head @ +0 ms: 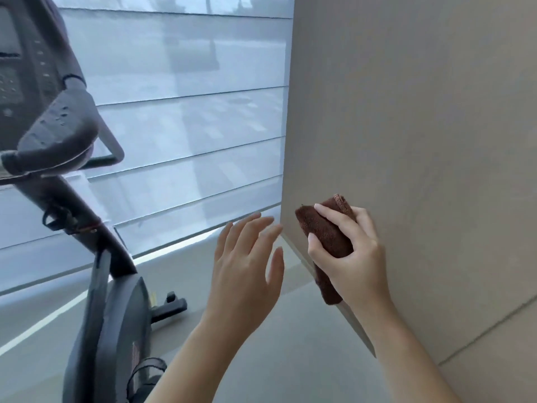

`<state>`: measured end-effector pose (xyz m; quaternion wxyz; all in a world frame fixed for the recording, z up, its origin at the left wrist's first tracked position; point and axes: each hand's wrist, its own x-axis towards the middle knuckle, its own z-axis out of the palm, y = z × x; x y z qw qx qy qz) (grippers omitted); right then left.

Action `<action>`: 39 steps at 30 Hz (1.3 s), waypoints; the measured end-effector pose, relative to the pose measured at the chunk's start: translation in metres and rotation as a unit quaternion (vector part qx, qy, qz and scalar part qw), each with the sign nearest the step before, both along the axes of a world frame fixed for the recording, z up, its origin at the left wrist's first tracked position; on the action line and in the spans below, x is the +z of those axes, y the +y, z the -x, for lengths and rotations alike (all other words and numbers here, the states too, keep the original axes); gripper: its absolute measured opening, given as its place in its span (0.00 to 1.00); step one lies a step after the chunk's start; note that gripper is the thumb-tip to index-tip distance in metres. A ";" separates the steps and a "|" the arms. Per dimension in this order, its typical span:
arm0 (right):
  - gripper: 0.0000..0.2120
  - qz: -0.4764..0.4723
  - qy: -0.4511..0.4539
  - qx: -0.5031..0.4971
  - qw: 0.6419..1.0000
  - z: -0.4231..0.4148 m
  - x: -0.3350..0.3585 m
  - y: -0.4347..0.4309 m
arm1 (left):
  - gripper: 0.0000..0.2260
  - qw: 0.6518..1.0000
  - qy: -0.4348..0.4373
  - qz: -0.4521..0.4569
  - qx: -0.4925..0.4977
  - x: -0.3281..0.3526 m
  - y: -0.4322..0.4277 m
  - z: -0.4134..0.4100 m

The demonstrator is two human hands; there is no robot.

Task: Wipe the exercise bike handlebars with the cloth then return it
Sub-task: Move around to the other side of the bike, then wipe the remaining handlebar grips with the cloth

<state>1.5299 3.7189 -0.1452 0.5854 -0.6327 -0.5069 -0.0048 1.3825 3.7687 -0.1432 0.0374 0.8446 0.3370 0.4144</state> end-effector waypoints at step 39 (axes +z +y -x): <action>0.16 0.148 -0.240 0.240 0.929 0.236 0.141 0.410 | 0.17 0.946 0.067 -0.198 0.247 0.042 0.292 0.261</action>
